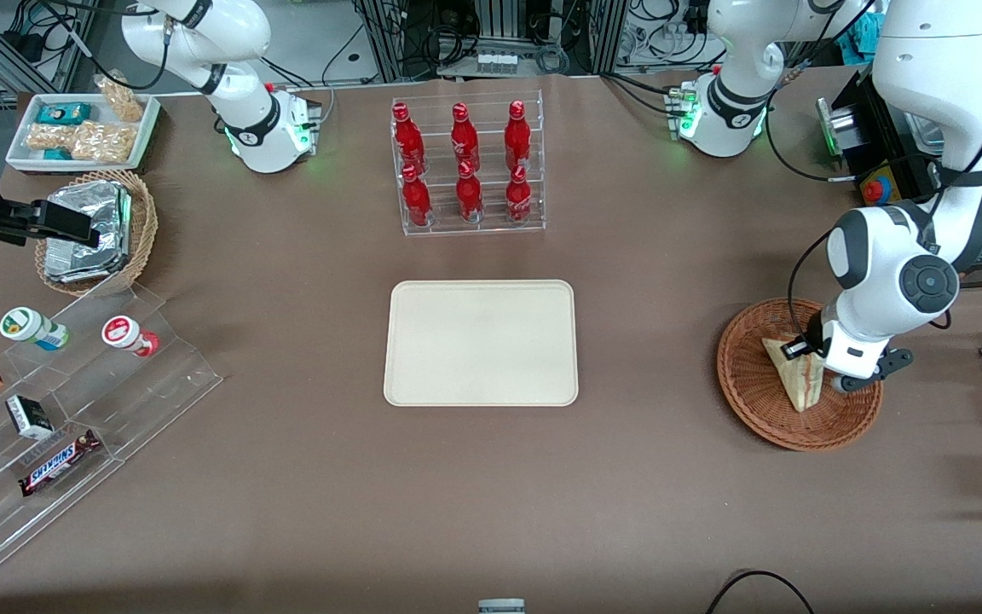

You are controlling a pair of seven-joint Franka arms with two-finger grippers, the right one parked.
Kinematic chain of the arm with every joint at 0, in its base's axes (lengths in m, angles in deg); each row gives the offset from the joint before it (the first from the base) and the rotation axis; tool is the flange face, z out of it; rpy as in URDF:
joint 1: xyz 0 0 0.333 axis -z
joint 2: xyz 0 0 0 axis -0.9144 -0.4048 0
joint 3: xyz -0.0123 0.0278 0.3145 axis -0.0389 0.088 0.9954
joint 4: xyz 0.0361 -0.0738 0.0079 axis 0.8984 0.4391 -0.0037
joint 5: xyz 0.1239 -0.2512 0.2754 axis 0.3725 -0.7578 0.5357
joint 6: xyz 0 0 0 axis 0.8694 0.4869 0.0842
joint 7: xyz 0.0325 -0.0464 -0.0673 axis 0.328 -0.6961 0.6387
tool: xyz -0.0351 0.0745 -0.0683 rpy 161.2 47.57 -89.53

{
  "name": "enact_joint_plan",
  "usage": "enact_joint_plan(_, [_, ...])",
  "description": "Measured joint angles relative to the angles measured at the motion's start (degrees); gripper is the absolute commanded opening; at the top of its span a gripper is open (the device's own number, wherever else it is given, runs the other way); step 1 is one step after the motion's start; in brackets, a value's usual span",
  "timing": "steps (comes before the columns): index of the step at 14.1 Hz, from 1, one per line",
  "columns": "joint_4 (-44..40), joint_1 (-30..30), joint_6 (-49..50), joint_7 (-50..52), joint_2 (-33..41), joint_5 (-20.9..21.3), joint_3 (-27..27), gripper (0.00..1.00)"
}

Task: Place sandwich from basket to tray
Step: 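Carry the held sandwich over to the cream tray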

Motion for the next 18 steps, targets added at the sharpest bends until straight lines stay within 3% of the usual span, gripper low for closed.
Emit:
enact_joint_plan(6, [-3.74, 3.36, 13.36, 1.01, 4.59, 0.00, -1.06, 0.10])
enact_joint_plan(11, [-7.51, 17.10, 21.70, 13.45, 7.13, -0.01, -1.62, 0.10])
enact_joint_plan(14, [-13.04, 27.97, 22.07, 21.67, 2.76, -0.52, -2.05, 0.10])
enact_joint_plan(18, [-25.99, 38.30, 22.07, 29.84, -10.32, -2.21, -3.11, 0.13])
